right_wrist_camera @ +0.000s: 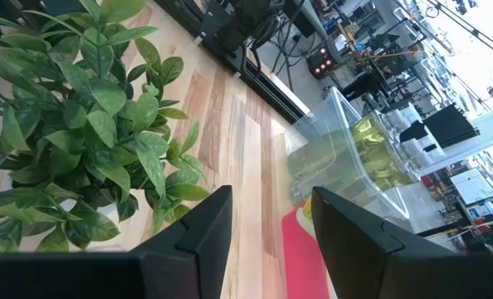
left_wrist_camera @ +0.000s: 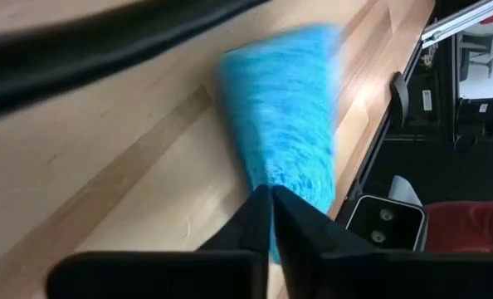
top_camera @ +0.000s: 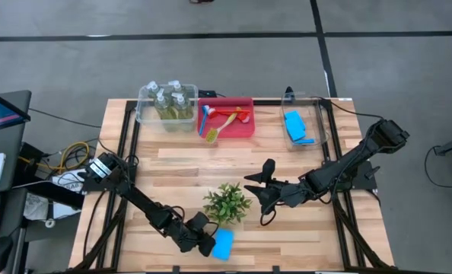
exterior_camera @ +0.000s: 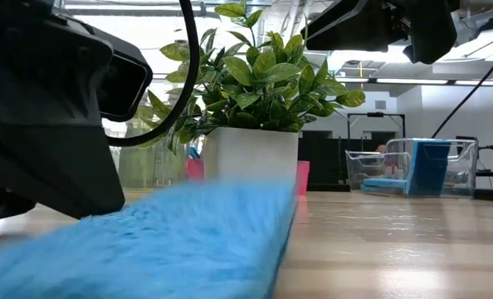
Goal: Pick & Place Kitchen Sink Supplies
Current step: Put the blue sponge into the transparent bin
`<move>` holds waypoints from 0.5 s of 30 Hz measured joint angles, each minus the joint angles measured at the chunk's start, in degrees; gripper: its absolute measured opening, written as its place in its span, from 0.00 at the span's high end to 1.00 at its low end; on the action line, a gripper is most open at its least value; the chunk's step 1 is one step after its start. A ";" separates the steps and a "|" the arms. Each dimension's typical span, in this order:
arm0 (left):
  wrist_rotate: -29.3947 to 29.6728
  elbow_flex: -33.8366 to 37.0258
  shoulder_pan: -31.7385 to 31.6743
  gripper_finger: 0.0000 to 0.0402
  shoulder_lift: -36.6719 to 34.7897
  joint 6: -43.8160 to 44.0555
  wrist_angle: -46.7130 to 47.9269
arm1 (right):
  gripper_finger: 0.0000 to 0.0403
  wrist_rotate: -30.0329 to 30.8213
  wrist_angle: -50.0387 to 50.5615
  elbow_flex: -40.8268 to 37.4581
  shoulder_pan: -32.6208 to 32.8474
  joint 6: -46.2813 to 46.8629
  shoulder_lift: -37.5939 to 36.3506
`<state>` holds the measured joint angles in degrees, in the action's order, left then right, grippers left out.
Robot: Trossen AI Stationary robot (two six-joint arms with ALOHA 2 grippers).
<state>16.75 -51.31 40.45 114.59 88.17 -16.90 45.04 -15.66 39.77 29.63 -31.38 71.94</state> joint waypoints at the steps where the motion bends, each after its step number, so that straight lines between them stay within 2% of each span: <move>1: -0.18 -0.02 0.02 0.97 0.00 -0.04 0.04 | 0.61 0.00 -0.02 0.00 -0.01 0.01 0.02; 10: 1.66 -0.02 1.47 0.99 -0.21 1.46 0.23 | 0.61 0.00 0.00 0.00 -0.01 0.00 0.01; 15: 6.06 0.63 3.62 0.99 -2.44 1.29 4.43 | 0.61 0.00 -0.03 0.00 0.01 -0.01 0.02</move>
<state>22.81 -50.68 44.08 112.15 89.47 -12.47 45.04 -15.69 39.77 29.65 -31.40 71.96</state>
